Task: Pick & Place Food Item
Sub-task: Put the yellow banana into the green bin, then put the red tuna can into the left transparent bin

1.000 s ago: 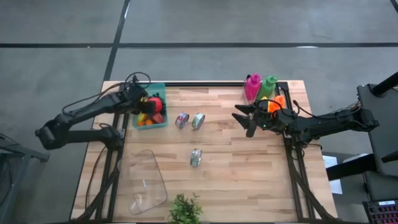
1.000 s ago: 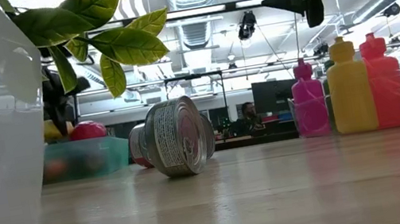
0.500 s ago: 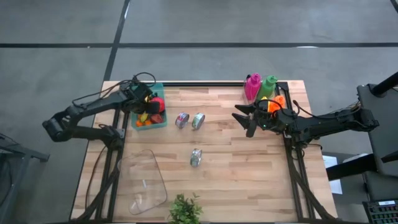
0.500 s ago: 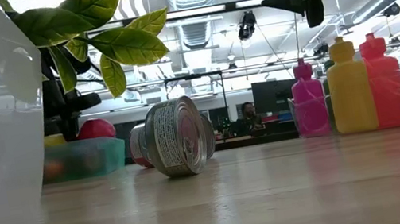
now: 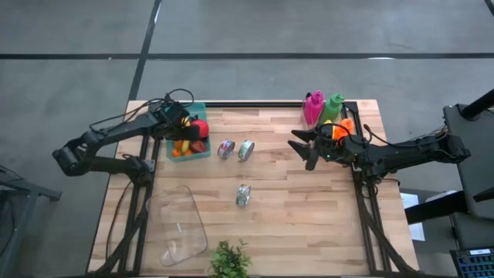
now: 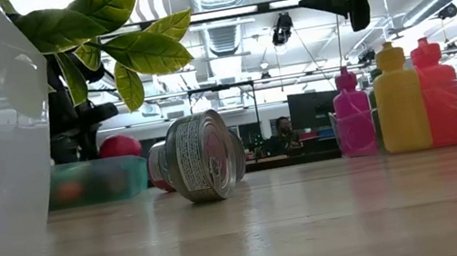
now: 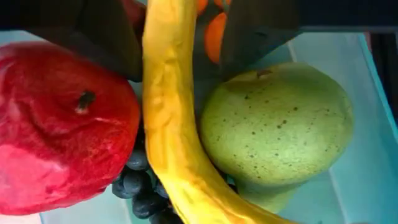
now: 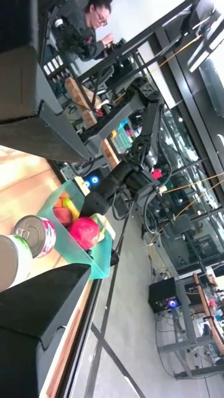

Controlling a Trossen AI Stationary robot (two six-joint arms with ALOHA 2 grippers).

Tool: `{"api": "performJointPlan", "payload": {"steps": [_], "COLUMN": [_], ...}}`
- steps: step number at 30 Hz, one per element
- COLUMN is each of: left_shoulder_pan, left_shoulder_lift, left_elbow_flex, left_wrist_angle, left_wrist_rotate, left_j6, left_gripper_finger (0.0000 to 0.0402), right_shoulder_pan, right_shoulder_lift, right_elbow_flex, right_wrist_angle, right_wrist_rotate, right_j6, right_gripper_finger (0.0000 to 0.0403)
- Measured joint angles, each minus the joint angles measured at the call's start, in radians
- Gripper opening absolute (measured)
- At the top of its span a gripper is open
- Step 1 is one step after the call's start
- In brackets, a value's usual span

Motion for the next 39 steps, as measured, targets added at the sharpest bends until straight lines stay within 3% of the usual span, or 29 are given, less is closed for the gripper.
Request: {"api": "performJointPlan", "payload": {"steps": [6, 13, 21, 29, 39], "left_shoulder_pan": [0.000, 0.000, -0.001, -0.020, -0.210], "left_shoulder_lift": [0.000, 0.000, -0.023, -0.161, -0.348], "left_elbow_flex": [0.000, 0.000, 0.005, 0.003, 0.003], "left_wrist_angle": [0.000, 0.000, -0.028, -0.067, -0.023], "left_wrist_rotate": [0.000, 0.000, 0.012, 0.038, 0.020], "left_j6": [0.000, 0.000, 0.000, 0.000, -0.001], "left_gripper_finger": [0.0279, 0.0320, 0.0327, 0.0327, 0.0327], "right_shoulder_pan": [0.000, 0.000, 0.000, 0.000, 0.000], "right_shoulder_lift": [0.000, 0.000, 0.000, 0.000, 0.000], "right_elbow_flex": [0.000, 0.000, 0.000, 0.000, 0.000], "right_wrist_angle": [0.000, 0.000, 0.000, 0.000, 0.000], "right_wrist_rotate": [0.000, 0.000, 0.000, 0.000, 0.000], "right_j6": [0.000, 0.000, 0.000, 0.000, 0.000], "right_gripper_finger": [0.0276, 0.0276, 0.0276, 0.0276, 0.0276]}}
